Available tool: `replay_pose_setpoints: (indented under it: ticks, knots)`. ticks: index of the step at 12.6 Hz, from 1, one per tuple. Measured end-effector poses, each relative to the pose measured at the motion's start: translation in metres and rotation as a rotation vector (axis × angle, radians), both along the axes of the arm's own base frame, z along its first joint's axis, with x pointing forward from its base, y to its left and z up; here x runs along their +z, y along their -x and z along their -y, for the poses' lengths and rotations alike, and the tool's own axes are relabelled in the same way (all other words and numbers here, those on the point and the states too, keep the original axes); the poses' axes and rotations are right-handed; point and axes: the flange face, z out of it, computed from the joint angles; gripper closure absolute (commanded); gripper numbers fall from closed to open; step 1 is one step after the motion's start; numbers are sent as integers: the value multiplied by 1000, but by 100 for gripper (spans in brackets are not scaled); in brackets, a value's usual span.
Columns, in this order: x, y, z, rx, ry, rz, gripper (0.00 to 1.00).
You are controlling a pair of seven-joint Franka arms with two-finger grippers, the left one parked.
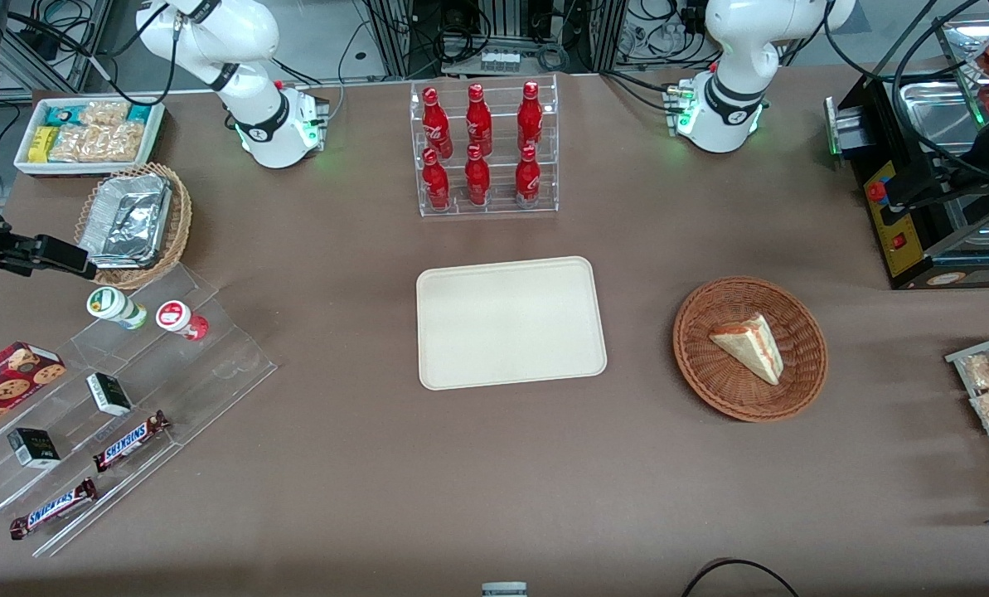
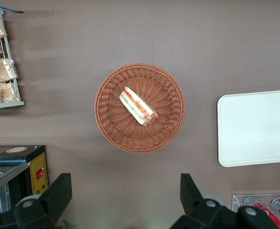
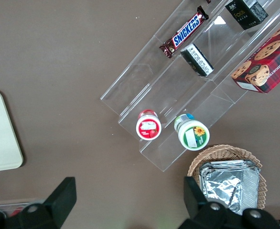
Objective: Place green gum on tray
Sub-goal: 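Move the right gripper down to the green-labelled gum bottle on the display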
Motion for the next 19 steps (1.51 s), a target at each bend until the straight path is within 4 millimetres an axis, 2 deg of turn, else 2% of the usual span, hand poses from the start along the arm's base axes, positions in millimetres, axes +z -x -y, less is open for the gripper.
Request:
replay_pose_setpoints:
  ticks: [5,7,12,15,16,19]
  knots:
    - [-3,0,7,1,-2,-5,0]
    - [-13,-2,13,63,-8,-2,0]
    - [-64,-1,67,266,-19,43,0]
    - [-102,5,87,414,-16,75,0]
    - [-115,9,93,451,-17,76,3]
    - [-137,16,93,498,-30,62,2]
